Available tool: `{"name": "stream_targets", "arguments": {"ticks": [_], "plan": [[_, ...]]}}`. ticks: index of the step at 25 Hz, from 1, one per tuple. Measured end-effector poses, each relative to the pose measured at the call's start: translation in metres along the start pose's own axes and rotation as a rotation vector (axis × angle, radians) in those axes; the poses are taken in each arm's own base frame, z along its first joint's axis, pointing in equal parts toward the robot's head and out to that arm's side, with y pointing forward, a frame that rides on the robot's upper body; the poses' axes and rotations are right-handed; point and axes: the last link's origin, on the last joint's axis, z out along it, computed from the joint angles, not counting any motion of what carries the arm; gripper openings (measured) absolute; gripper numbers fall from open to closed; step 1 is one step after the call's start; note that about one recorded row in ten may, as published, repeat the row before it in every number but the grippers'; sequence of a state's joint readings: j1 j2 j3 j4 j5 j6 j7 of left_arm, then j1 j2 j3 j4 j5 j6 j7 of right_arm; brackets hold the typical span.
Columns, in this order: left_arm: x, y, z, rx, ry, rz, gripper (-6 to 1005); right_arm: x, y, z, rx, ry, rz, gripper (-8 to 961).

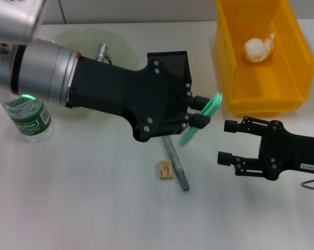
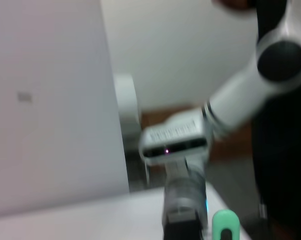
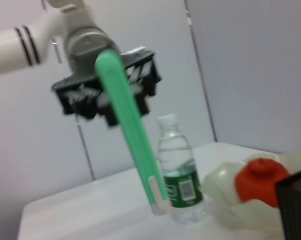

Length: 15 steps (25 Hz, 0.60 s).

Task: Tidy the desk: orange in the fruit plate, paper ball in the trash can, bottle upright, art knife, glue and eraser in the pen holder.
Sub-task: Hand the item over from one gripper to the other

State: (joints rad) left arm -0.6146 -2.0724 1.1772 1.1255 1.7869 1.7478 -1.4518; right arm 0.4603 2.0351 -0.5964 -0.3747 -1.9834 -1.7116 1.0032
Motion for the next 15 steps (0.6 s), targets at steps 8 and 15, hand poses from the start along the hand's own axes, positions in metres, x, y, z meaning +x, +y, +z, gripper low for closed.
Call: {"name": "stream_targets", "arguments": {"ticks": [8,15], "plan": [[-0.026,0.013,-0.002,0.089,0.34,-0.214,189,-0.001,0.011,-0.007,-0.037,-0.042,-0.073,787],[-0.061,0.025,-0.004,0.234,0.576,-0.415,188,0.0,0.014,-0.003,-0.042,-0.051,-0.14,787]]}}
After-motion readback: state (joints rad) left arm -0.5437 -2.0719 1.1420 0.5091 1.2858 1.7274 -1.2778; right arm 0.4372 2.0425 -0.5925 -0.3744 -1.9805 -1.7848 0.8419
